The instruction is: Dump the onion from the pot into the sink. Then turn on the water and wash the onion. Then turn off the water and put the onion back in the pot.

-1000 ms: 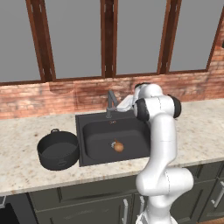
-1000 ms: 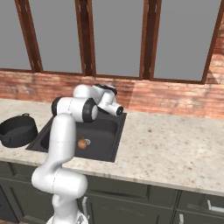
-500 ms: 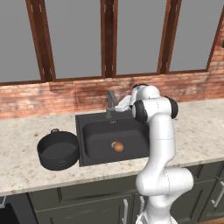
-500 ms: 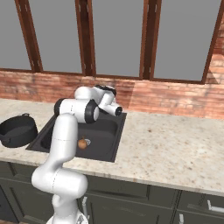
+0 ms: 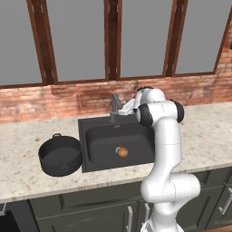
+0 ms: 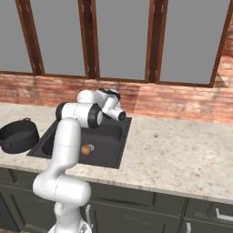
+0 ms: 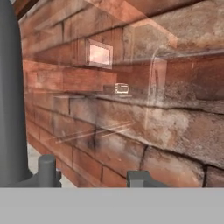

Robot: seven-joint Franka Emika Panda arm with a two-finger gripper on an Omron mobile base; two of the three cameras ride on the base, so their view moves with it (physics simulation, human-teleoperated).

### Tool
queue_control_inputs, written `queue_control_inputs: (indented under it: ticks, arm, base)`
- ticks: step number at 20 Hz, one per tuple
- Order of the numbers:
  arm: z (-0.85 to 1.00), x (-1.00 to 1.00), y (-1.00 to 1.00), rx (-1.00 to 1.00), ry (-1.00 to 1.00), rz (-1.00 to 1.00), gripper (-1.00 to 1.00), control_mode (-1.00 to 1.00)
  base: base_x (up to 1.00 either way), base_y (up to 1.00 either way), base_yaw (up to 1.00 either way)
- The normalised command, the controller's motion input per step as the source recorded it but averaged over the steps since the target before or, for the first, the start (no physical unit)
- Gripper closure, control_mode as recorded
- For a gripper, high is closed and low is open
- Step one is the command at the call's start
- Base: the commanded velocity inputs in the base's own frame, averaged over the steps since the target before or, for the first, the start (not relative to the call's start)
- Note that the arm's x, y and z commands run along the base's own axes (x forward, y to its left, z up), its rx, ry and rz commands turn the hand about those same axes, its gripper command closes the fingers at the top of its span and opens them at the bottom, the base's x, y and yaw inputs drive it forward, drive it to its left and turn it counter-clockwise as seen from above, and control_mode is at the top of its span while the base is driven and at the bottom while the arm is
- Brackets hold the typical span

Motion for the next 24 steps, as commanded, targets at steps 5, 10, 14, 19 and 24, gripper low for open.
queue_control_inputs:
  ticks: [5,10,14,19,24]
  arm:
    - [0.0,0.03,-0.16,0.0,0.0,-0.06,1.0,-1.0]
    - [0.0,0.04,-0.34,0.0,0.0,-0.1,1.0,-1.0]
    - [0.0,0.01,-0.56,0.0,0.0,-0.1,1.0,-1.0]
    - [0.0,0.05,-0.82,0.0,0.0,-0.08,1.0,-1.0]
    - [0.0,0.07,-0.95,0.0,0.0,-0.05,1.0,-1.0]
  base:
    - [0.0,0.0,0.0]
    - [0.0,0.0,0.0]
    - [0.0,0.0,0.0]
    - [0.0,0.0,0.0]
    - [0.0,0.0,0.0]
